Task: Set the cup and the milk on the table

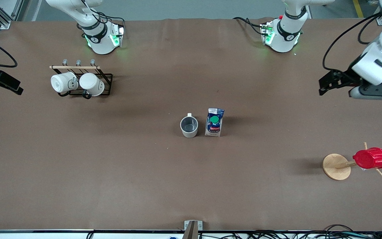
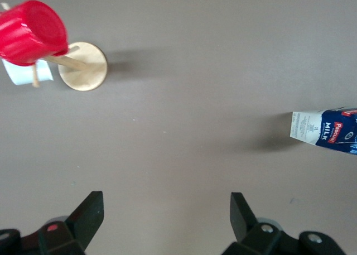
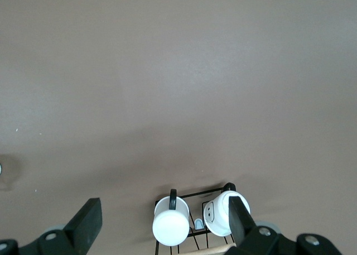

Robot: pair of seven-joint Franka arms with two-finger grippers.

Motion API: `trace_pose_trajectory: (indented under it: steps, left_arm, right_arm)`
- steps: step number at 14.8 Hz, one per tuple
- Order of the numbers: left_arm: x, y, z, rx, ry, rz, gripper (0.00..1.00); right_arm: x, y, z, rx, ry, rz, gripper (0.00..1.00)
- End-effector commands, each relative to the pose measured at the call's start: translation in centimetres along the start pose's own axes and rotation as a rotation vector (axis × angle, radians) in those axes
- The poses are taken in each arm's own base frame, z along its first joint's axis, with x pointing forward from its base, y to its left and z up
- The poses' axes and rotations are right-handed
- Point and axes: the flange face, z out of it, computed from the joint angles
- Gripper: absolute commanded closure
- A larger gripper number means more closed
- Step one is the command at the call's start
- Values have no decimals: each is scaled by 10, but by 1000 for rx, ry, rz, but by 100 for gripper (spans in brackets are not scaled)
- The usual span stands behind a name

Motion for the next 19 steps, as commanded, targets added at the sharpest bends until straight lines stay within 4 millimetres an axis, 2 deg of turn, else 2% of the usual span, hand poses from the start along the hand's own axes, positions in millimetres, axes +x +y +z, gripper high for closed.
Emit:
trace_pose_trajectory:
  steps: [1,3,5,9,19]
  left_arm:
    - [-3,5,-12,-3,14,19,0]
    - [6,3,-25,1,33,13,0]
    - [6,2,-31,35,22,19,0]
    - [-1,6,-26,65,-26,16,0]
    - [-2,9,-20,54,-27,-37,1]
  right_arm:
    - [-2,0,-2,19,-8,-7,0]
    - [-2,0,-2,19,-9,-7,0]
    - [-2,0,-2,19,-9,-7,0]
    - [-2,0,-1,19,-11,-7,0]
    - [-2,2,0,18,-14,-6,0]
